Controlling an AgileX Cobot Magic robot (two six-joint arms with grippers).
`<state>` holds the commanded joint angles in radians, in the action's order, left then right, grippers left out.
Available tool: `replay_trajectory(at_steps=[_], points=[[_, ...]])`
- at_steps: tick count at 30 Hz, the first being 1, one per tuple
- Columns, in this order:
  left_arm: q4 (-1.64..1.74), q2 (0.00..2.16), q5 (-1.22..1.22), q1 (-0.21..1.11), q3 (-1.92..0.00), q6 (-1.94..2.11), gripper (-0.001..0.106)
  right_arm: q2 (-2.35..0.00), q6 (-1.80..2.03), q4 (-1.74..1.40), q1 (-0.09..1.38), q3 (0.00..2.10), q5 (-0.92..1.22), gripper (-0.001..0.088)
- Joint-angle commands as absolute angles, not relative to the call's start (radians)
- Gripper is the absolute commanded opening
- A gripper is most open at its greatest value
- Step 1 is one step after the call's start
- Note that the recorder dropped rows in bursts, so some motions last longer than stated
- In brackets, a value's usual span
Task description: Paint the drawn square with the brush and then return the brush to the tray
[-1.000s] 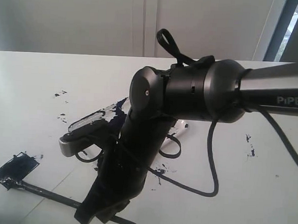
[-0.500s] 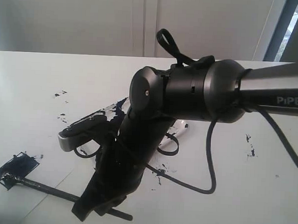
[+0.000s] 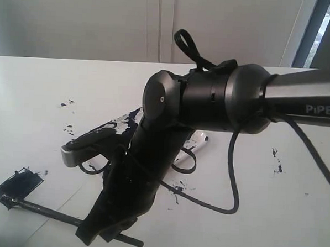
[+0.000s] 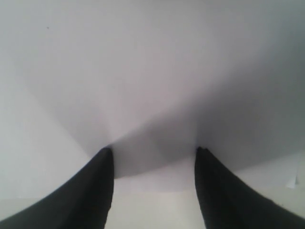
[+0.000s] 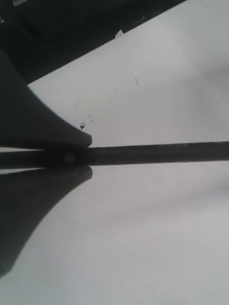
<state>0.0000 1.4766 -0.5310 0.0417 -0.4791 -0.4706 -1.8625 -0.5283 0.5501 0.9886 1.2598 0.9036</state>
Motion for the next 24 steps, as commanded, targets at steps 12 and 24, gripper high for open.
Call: replay_trajectory(at_steps=[12, 24], points=[[0.0, 1.477, -0.535, 0.042, -0.479, -0.471, 0.056, -1.863, -0.388, 0.387, 0.989, 1.296, 0.795, 0.0], [0.0, 1.477, -0.535, 0.042, -0.479, -0.471, 0.056, -1.863, -0.339, 0.335, 0.989, 1.296, 0.777, 0.0]])
